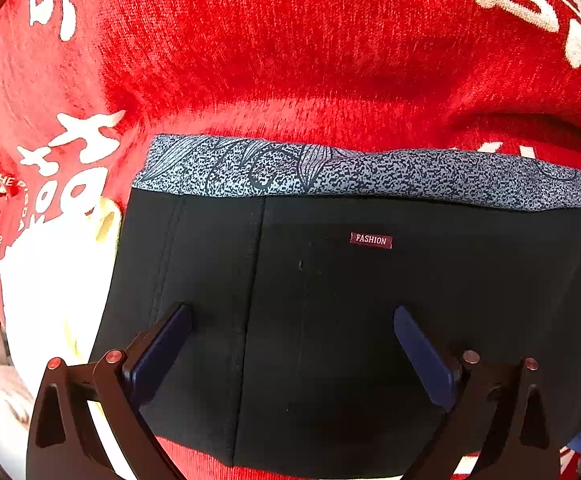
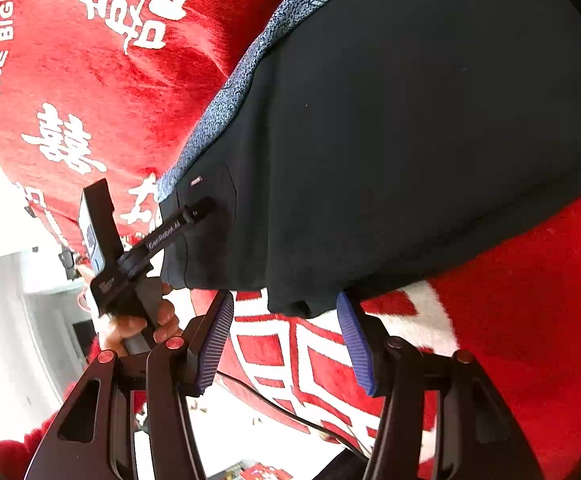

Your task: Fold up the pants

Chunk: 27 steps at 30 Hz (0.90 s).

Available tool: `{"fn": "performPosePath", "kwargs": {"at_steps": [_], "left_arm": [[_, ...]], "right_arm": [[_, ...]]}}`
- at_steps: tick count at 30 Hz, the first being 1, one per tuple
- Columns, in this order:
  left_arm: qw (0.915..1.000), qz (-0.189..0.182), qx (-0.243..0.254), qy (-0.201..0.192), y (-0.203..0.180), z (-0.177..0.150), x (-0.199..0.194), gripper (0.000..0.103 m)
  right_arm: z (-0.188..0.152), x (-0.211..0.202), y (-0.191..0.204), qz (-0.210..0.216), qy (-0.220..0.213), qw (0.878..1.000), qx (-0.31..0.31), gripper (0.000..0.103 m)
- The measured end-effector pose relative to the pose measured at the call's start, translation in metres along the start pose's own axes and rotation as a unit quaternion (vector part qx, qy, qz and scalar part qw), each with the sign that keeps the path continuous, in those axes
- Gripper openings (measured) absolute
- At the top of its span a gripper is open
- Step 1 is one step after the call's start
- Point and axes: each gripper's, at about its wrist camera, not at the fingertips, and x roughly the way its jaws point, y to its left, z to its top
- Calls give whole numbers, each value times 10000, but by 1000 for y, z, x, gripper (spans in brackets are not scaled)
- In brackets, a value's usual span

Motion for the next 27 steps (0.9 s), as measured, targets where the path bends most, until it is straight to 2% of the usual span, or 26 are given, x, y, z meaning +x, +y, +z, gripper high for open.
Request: {"fn": "performPosePath", "kwargs": {"at_steps": [5, 7, 8, 11, 14, 19, 23, 25, 27], "left_arm": [[9999, -99, 85, -29, 10, 3, 6, 102], [9998, -111, 176, -21, 7, 0, 1, 102], [9997, -112, 232, -20, 8, -2, -1, 102], [9993, -173, 312, -56, 16, -11, -2, 102], [9989, -359, 281, -128, 26, -21, 2, 102], [9974, -333, 557, -326, 24, -30, -1, 103], [9976, -213, 636, -146, 21, -23, -9, 102], [9966, -291, 686, -354, 18, -14, -24, 102], [9950, -408, 693, -594, 11, 3, -35, 102]], "right_arm": [[11, 18, -6, 86, -93, 9991, 394, 58], [18, 15, -3, 126, -68, 9988, 477, 18], [23, 13, 5, -3, -81, 9995, 316, 10], [16, -12, 23, -231, -216, 9993, -174, 9], [2, -4, 11, -468, -177, 9987, -44, 9], [-7, 6, 0, -573, -149, 9982, 11, 8], [-9, 1, 11, -934, 228, 9954, -44, 25], [-9, -15, 27, -1029, 120, 9937, -428, 25], [2, -33, 50, -1134, -219, 9886, -968, 25]]}}
